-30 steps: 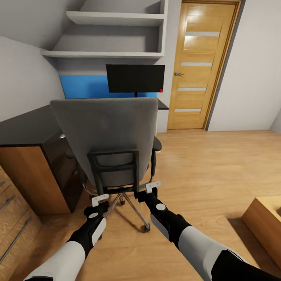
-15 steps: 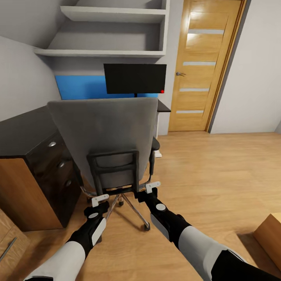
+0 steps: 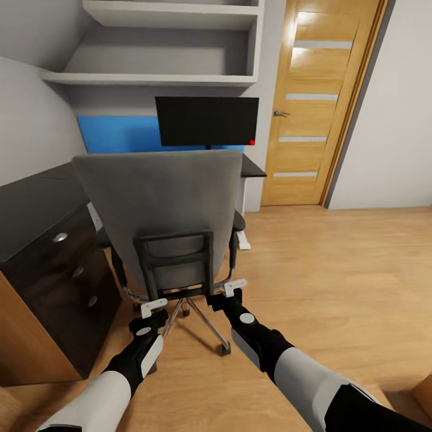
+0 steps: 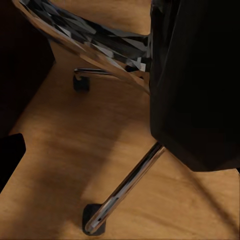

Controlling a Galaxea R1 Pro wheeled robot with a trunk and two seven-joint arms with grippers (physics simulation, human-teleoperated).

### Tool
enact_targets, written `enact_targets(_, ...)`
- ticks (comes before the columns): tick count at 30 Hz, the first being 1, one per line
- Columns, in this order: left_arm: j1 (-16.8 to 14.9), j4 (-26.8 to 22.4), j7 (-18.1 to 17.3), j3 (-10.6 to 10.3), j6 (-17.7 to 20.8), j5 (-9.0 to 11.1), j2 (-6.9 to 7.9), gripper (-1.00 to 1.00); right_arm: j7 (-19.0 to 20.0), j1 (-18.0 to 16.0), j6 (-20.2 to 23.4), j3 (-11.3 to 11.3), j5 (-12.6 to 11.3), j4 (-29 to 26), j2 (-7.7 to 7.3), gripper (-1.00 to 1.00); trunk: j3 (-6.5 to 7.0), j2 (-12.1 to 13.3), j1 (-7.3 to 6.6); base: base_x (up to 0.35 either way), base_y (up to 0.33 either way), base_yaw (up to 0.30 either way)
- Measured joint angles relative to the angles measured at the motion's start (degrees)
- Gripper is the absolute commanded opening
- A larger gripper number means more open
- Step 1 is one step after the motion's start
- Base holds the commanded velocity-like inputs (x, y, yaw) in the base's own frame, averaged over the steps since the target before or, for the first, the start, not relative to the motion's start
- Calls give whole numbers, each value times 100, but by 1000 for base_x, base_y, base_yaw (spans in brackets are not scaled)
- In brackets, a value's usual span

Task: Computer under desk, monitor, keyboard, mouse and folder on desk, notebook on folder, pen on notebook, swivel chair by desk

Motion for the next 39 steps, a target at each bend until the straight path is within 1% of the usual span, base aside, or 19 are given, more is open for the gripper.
enact_targets(6,0,0,1,6,0,-3,1,100,-11,0,3,-1,-8,1,0,100,0,0,0,323,0,-12)
enact_targets(12,1,6,7,20,-1,-11,9,100,-11,0,1,-10,-12,3,0,100,12,0,0,323,0,-122)
enact_targets(25,0,7,2,15,0,-7,19,100,-8,0,2,-4,-18,3,0,100,14,0,0,324,0,-7)
enact_targets(39,-1,8,1,3,1,2,17,100,-5,9,4,5,-9,1,0,100,14,0,0,329,66,0)
